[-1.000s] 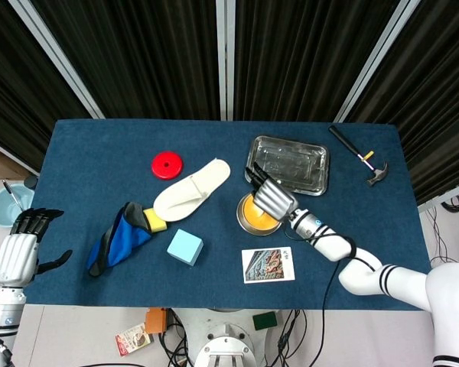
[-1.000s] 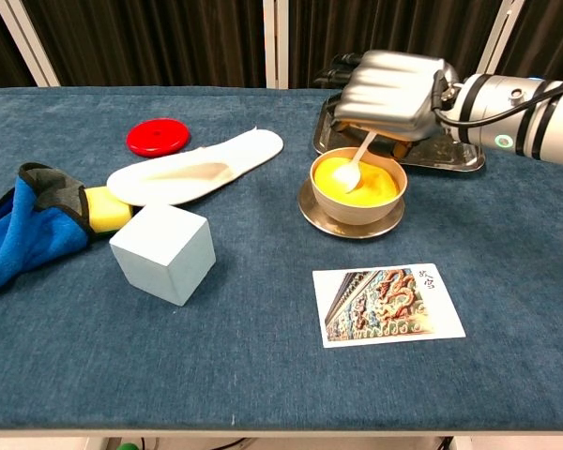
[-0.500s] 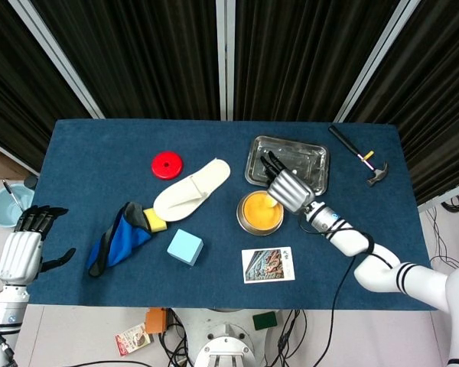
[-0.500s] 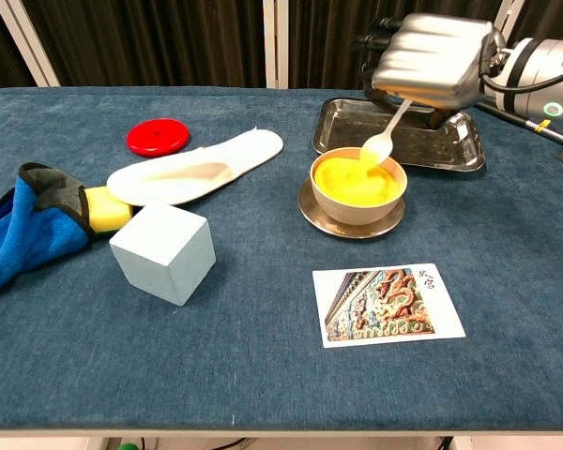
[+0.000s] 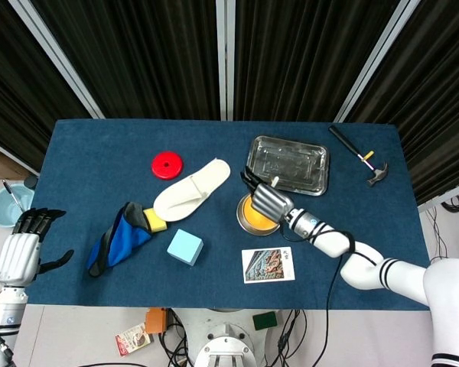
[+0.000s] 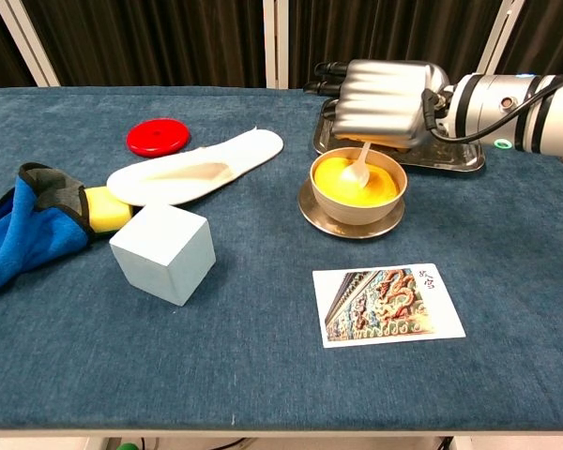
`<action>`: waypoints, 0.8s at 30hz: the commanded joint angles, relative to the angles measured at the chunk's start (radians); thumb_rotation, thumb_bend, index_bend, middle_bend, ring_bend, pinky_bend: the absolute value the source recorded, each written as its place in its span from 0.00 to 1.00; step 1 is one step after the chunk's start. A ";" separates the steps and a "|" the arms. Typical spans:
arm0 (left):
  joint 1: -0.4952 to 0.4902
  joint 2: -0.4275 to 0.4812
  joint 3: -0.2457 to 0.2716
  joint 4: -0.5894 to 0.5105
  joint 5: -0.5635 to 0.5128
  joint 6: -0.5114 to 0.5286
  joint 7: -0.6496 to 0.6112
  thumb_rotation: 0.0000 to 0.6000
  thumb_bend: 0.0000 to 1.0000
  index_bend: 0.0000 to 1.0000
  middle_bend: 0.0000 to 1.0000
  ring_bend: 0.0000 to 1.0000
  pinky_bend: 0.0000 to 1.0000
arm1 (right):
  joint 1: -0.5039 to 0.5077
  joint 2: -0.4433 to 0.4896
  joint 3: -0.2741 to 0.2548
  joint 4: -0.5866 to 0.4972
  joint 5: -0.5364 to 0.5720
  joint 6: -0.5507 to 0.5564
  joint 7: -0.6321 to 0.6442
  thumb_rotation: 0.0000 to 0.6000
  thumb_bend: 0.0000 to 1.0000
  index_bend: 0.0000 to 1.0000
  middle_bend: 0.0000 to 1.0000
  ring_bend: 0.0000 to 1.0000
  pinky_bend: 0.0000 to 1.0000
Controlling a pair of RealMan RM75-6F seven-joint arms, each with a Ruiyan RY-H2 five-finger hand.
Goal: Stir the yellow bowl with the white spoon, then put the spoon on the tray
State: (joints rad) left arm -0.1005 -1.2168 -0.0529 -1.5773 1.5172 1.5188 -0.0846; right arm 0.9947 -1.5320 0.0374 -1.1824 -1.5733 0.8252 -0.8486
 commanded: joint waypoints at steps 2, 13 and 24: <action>0.004 0.000 0.003 0.003 0.002 0.005 -0.003 1.00 0.15 0.23 0.21 0.13 0.11 | -0.010 0.003 0.008 -0.006 -0.005 0.034 0.013 1.00 0.50 0.67 0.30 0.04 0.07; 0.005 -0.001 0.001 -0.002 0.012 0.014 0.000 0.99 0.15 0.23 0.21 0.13 0.11 | -0.025 0.120 0.026 -0.088 -0.045 0.104 -0.045 1.00 0.50 0.67 0.30 0.04 0.06; 0.009 -0.009 0.004 0.000 0.011 0.015 -0.002 0.99 0.15 0.23 0.21 0.13 0.11 | 0.006 0.118 0.005 -0.092 -0.060 -0.008 -0.262 1.00 0.50 0.69 0.32 0.04 0.00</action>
State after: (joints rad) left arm -0.0921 -1.2242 -0.0496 -1.5784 1.5281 1.5338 -0.0853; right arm 0.9964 -1.4054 0.0414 -1.2742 -1.6424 0.8378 -1.0720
